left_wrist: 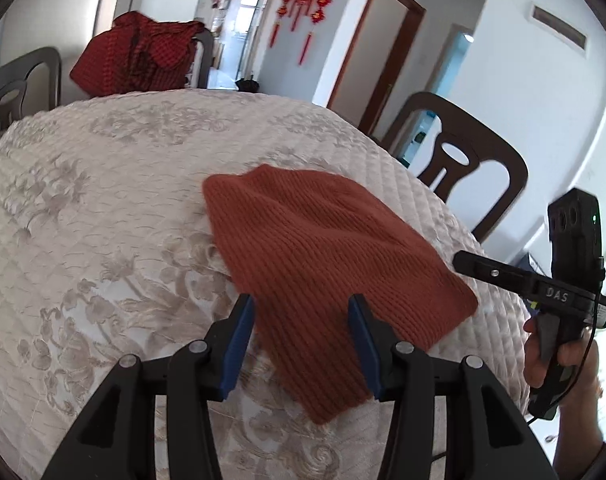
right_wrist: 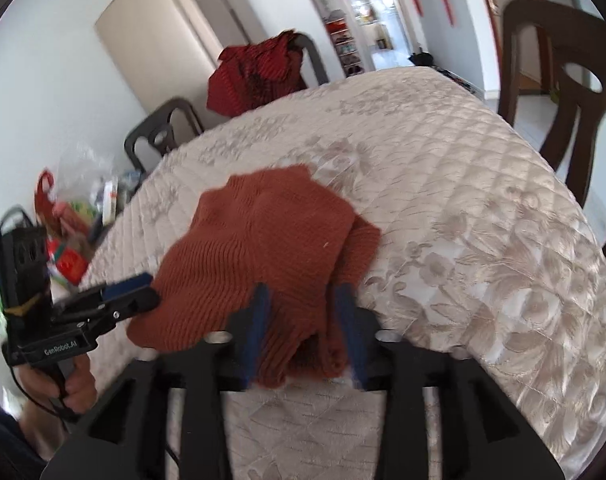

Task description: Fold small clothes

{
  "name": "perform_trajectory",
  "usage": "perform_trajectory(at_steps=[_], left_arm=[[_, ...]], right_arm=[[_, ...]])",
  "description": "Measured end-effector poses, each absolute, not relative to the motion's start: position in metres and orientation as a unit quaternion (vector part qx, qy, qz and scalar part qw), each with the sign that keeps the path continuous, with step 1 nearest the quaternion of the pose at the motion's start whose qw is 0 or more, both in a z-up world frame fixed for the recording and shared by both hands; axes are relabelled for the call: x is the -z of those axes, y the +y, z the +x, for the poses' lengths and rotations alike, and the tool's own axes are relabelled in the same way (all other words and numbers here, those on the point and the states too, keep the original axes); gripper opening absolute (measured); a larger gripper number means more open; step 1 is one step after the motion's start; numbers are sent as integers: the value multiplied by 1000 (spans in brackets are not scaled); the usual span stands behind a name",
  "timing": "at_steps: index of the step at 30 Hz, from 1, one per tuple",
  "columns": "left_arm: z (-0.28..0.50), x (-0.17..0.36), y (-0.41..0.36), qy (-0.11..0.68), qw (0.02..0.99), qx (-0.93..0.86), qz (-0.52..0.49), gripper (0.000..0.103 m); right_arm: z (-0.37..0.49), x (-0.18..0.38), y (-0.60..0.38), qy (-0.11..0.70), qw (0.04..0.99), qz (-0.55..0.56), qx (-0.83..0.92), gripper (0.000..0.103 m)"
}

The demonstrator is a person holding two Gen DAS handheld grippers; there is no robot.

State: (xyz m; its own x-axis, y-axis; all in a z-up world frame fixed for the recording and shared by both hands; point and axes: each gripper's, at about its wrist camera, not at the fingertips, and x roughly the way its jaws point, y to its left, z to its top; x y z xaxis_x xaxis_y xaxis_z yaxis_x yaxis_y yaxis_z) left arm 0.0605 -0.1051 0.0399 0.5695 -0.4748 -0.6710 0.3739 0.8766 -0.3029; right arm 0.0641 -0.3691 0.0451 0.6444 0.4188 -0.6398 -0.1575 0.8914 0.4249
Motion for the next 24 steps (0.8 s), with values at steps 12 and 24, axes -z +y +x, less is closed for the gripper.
perform_trajectory(at_steps=[12, 24], left_arm=[[90, -8, -91, 451, 832, 269, -180, 58], [84, -12, -103, 446, 844, 259, -145, 59]], right_arm=[[104, -13, -391, 425, 836, 291, -191, 55], [95, -12, -372, 428, 834, 269, -221, 54]])
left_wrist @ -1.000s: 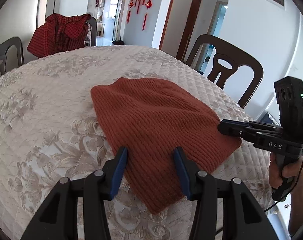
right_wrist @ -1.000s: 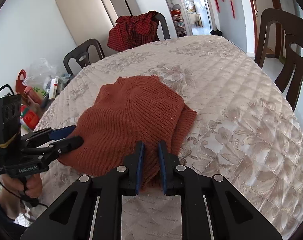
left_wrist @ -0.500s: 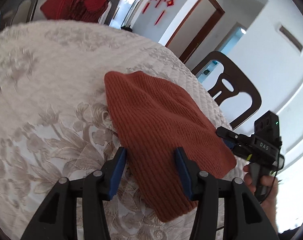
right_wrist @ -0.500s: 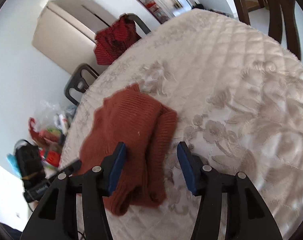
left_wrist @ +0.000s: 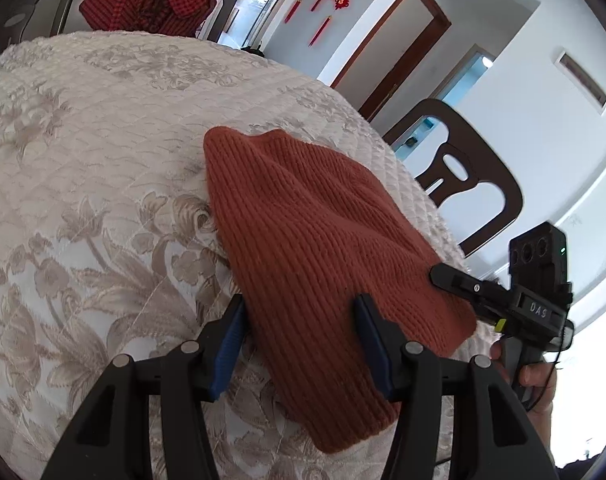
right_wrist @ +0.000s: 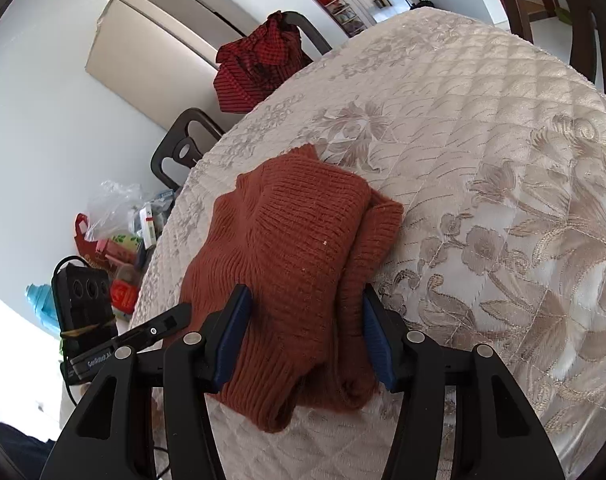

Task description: Fold small clothes

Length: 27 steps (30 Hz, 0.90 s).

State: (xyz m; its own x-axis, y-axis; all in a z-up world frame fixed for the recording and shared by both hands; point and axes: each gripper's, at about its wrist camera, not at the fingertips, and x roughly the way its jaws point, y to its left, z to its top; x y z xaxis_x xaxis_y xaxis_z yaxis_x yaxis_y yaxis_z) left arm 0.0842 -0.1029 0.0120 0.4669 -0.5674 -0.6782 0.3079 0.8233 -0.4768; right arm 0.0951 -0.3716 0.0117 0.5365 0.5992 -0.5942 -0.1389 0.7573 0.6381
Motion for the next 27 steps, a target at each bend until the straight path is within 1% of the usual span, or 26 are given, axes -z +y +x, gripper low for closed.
perform_trajectory(at_steps=[4, 8, 12, 19, 27], left_arm=[[84, -18, -120, 444, 859, 236, -91, 60], [85, -19, -121, 446, 861, 230, -88, 59], [83, -23, -124, 439, 866, 227, -70, 49], [79, -31, -128, 433, 872, 221, -51, 37], [73, -41, -127, 427, 875, 224, -44, 35]], right_arm=[[104, -12, -366, 428, 842, 258, -203, 48], [102, -13, -363, 425, 848, 248, -196, 41], [98, -16, -363, 419, 851, 250, -193, 36], [91, -28, -357, 408, 864, 227, -189, 29], [82, -49, -348, 389, 873, 215, -203, 27]])
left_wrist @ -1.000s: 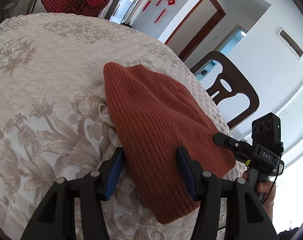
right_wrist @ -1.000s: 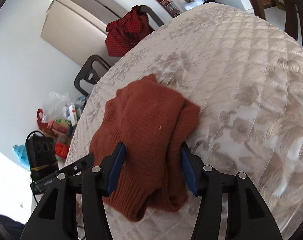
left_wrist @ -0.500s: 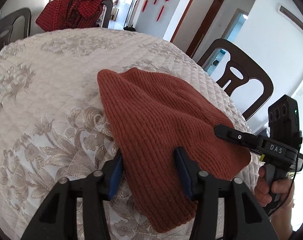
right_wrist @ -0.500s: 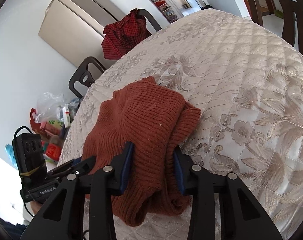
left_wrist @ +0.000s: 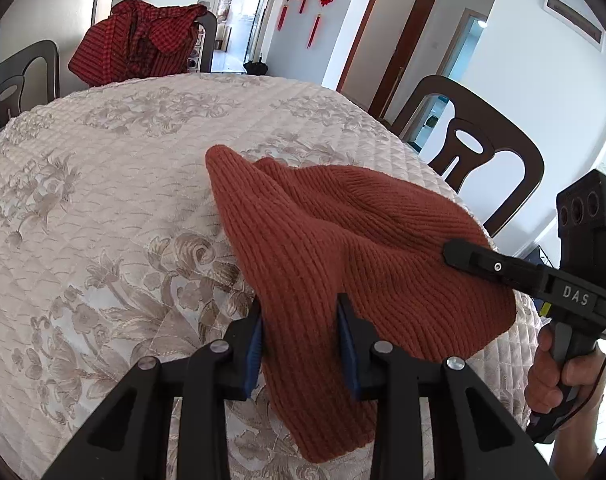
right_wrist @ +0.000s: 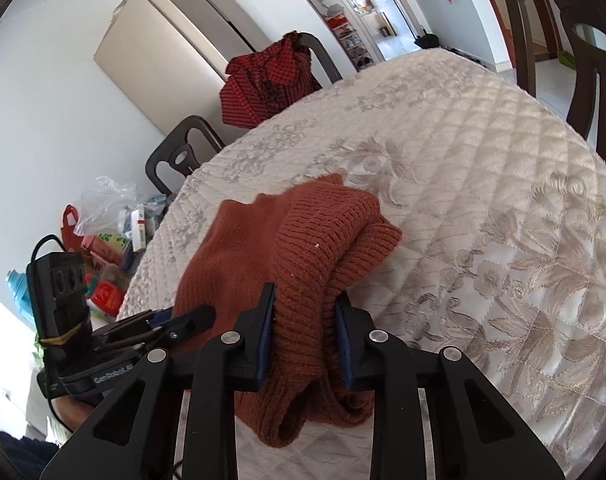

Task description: Fold small clothes

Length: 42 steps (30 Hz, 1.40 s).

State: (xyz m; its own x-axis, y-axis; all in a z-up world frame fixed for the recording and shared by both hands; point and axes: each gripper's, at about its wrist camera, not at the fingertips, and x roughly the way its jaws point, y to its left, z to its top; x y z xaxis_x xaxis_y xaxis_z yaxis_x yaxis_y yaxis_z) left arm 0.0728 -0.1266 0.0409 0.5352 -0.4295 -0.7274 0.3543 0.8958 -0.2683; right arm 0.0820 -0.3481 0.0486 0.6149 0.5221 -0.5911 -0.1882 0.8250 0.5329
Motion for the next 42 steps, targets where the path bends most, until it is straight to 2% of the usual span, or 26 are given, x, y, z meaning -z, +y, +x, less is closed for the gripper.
perform_trajectory(at_steps=[17, 34, 39, 42], left_arm=[[79, -61, -78, 397, 899, 177, -42, 34], [113, -76, 64, 369, 924, 81, -63, 34], [130, -59, 101, 375, 922, 63, -69, 34], [147, -31, 117, 407, 908, 51, -83, 36]], right_arm=[[110, -69, -293, 374, 868, 188, -265, 27], [181, -68, -144, 373, 820, 192, -388, 27], [204, -52, -115, 381, 808, 199, -402, 27], [222, -25, -104, 416, 805, 192, -377, 27]])
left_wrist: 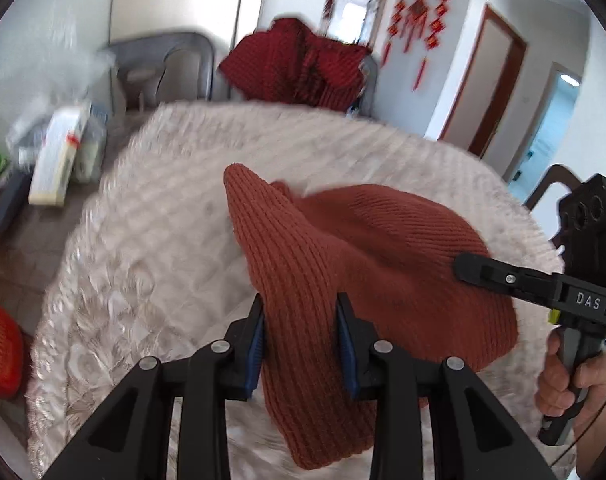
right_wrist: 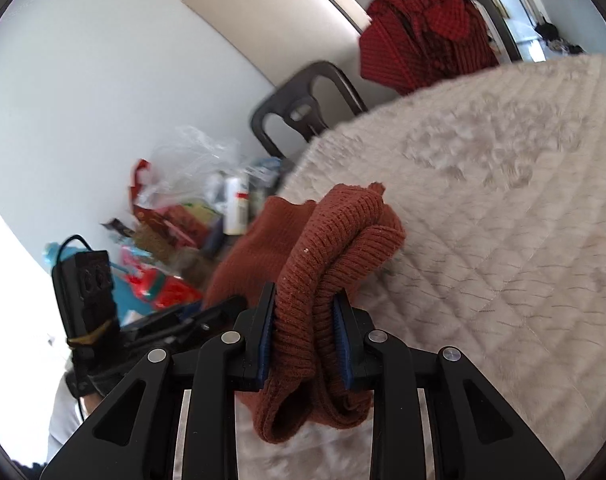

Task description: Fold small clothes

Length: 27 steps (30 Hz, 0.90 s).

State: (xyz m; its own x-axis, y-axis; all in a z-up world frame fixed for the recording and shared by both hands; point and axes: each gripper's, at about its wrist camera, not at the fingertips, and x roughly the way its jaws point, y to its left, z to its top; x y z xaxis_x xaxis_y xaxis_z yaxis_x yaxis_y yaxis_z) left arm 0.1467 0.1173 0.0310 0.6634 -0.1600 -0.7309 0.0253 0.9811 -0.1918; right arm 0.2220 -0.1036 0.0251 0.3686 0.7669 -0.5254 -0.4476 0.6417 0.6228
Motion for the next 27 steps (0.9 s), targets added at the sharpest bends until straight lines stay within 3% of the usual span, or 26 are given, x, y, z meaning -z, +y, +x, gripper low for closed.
perform_trajectory(at_steps=[6, 12, 14, 19, 27], left_arm=[[128, -24, 127, 392, 910, 40, -127, 42], [95, -46, 106, 355, 931, 6, -88, 41], [91, -47, 98, 350, 934, 5, -75, 41], [97, -33, 85, 370, 928, -21, -40, 41], [74, -41, 78, 381, 923, -36, -39, 41]], right_arm=[[223, -8, -119, 438, 810, 177, -348, 34], [192, -46, -117, 391, 853, 87, -334, 33], [176, -51, -106, 381, 856, 44, -347, 11], [176, -24, -94, 411, 848, -1, -333, 10], [156, -39, -109, 405, 856, -1, -320, 10]])
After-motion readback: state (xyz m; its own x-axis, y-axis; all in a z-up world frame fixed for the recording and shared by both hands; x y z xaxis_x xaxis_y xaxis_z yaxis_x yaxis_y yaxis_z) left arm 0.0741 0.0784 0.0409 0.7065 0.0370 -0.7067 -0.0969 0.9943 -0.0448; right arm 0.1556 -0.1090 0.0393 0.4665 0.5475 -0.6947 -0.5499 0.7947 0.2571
